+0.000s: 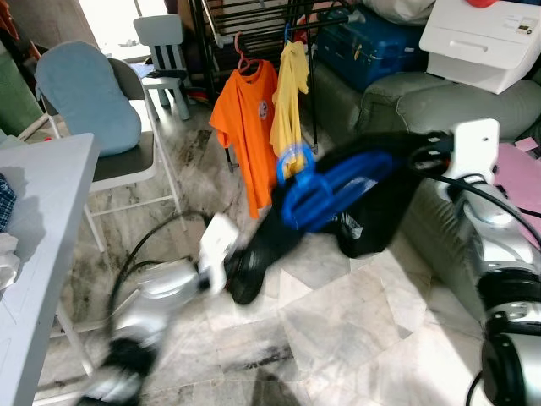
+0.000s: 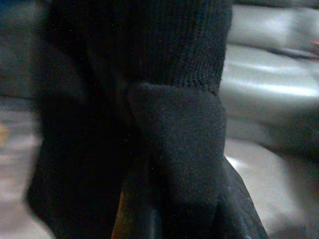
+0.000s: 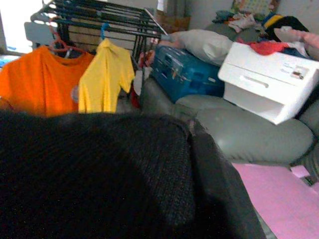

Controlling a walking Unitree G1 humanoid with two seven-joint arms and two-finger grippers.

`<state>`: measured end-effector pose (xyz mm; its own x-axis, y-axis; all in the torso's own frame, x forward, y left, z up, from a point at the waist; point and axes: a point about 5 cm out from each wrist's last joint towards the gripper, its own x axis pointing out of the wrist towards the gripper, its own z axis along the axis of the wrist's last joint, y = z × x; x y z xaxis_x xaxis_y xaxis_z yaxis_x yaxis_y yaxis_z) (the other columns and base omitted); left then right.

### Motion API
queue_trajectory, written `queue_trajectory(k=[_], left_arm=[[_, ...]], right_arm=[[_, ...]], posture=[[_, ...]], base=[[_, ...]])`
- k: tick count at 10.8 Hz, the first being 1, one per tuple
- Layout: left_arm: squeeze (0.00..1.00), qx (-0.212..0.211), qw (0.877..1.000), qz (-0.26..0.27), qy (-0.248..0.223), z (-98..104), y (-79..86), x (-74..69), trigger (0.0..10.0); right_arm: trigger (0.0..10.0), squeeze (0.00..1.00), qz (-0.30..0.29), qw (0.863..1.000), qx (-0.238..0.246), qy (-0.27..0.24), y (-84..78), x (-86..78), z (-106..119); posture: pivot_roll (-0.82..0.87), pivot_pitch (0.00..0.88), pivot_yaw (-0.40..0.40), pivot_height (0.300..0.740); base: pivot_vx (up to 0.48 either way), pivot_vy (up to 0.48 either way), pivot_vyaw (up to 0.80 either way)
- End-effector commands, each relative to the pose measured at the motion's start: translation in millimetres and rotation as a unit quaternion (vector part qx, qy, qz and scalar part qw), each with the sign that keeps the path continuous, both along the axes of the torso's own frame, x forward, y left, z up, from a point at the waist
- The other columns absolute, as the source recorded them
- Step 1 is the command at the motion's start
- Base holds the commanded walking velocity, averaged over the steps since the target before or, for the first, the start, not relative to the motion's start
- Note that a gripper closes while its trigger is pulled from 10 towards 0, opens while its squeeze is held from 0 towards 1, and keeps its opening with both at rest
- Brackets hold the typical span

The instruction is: Hang hanger

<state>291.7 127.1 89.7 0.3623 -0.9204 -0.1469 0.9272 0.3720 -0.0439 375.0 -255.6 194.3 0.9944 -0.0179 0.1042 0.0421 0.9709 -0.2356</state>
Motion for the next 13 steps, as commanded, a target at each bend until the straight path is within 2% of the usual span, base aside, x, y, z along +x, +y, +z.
queue_trajectory(k=[1,3,4,6,7,8,9,10,12,13], left_arm=[[0.00,0.012,0.998,-0.059,0.015,5,4.5,-7.3,0.0],[0.00,0.066,0.991,-0.104,0.059,1,30.6,-20.0,0.0],[0.00,0.061,0.994,-0.074,0.053,2,39.1,-14.2,0.0],[0.00,0.096,0.995,0.003,0.024,-1,47.4,-0.6,0.0],[0.00,0.068,0.997,0.037,0.014,1,46.4,4.9,0.0],[0.00,0.029,0.998,0.056,0.024,4,45.1,7.8,0.0],[0.00,0.002,0.998,0.060,0.023,4,43.7,7.8,0.0],[0.00,-0.045,0.996,0.071,0.034,10,42.0,10.7,0.0],[0.00,0.057,0.996,0.065,0.024,-9,45.0,7.1,0.0],[0.00,0.092,0.992,0.082,0.019,-16,43.8,9.0,0.0]], right_arm=[[0.0,0.00,-0.001,1.000,-0.004,-0.004,1.4,0.6,1],[0.0,0.00,-0.006,1.000,-0.004,-0.007,0.4,0.3,0],[0.0,0.00,-0.005,1.000,-0.005,-0.005,1.8,-0.1,-3],[0.0,0.00,-0.002,1.000,-0.006,-0.005,1.9,-0.5,-3],[0.0,0.00,-0.001,1.000,-0.007,-0.005,1.5,-0.4,-2],[0.0,0.00,-0.001,1.000,-0.008,-0.003,-0.2,-0.6,-3],[0.0,0.00,0.000,1.000,-0.008,-0.002,-0.8,-1.5,-4],[0.0,0.00,0.002,1.000,-0.009,0.003,-0.9,-2.4,-6],[0.0,0.00,0.008,1.000,-0.007,0.008,1.7,-2.7,-10],[0.0,0.00,0.016,1.000,-0.005,0.005,5.7,-1.3,-7]], posture=[[-0.15,0.000,0.060,0.740],[-0.15,0.000,0.061,0.740],[-0.15,0.000,0.059,0.740],[-0.15,0.000,0.055,0.740],[-0.16,0.000,0.055,0.740],[-0.16,0.000,0.055,0.740],[-0.16,0.000,0.055,0.740],[-0.16,0.000,0.053,0.740],[-0.16,0.000,0.051,0.740],[-0.16,0.000,0.052,0.740]], base=[[0.000,0.000,0.00],[0.000,0.000,0.00],[0.000,0.000,0.00],[0.000,0.000,0.00],[0.000,0.000,0.00],[0.000,0.000,0.00],[0.000,0.000,0.00],[0.000,0.000,0.00],[0.000,0.000,0.00],[0.000,0.000,0.00]])
